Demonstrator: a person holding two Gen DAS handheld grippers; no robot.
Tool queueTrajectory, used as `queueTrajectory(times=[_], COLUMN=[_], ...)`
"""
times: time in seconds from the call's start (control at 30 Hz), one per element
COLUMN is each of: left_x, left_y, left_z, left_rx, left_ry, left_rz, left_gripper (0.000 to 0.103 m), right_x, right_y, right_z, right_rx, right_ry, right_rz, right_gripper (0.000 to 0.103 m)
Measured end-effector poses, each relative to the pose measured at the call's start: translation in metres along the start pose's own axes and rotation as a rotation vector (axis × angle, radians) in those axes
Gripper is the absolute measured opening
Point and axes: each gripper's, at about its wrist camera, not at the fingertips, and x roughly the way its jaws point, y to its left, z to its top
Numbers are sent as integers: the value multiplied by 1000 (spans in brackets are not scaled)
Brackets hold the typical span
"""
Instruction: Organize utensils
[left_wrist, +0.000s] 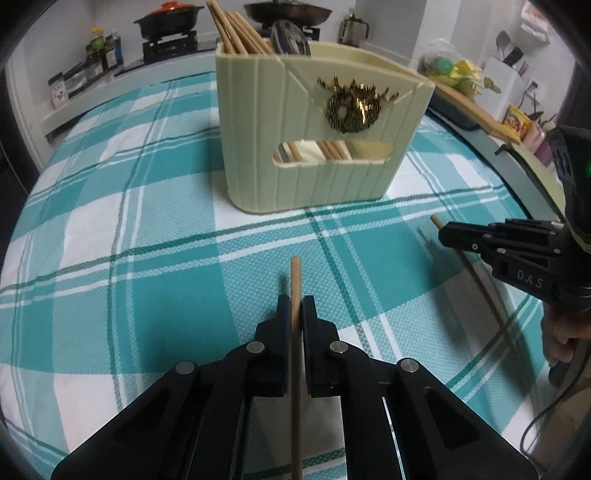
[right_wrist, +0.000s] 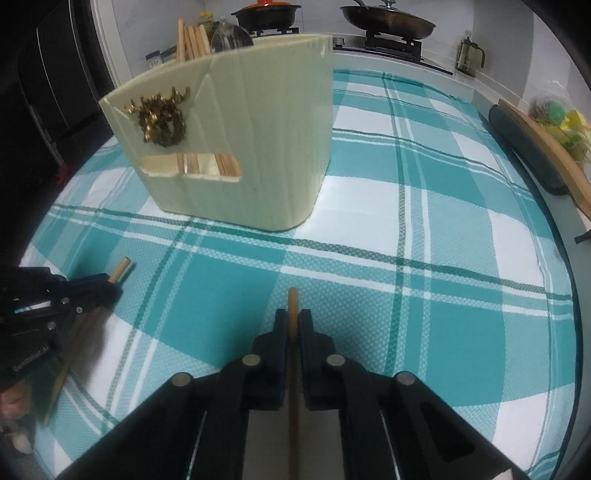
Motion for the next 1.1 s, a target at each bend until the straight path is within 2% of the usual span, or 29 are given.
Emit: queueTrajectory(times=[0.2, 0.43, 0.77, 1.1], left_x=[-64, -126, -182, -222], left_y=[1, -7, -23, -30], left_z=[10, 5, -9, -2], left_rx=[-33, -27, 5, 14], left_ry=[-156, -283, -386, -433], left_rz=[-37, -83, -122, -151], left_gripper=[4, 4, 4, 4], right_x=[-61, -140, -219, -253], right_y=[6, 26, 51, 61], right_z=[3, -1, -28, -34], right_rx=[57, 30, -50, -64], right_ry=[-140, -294, -499, -636], right_rz=[97, 132, 88, 86], right_gripper=[6, 6, 6, 6])
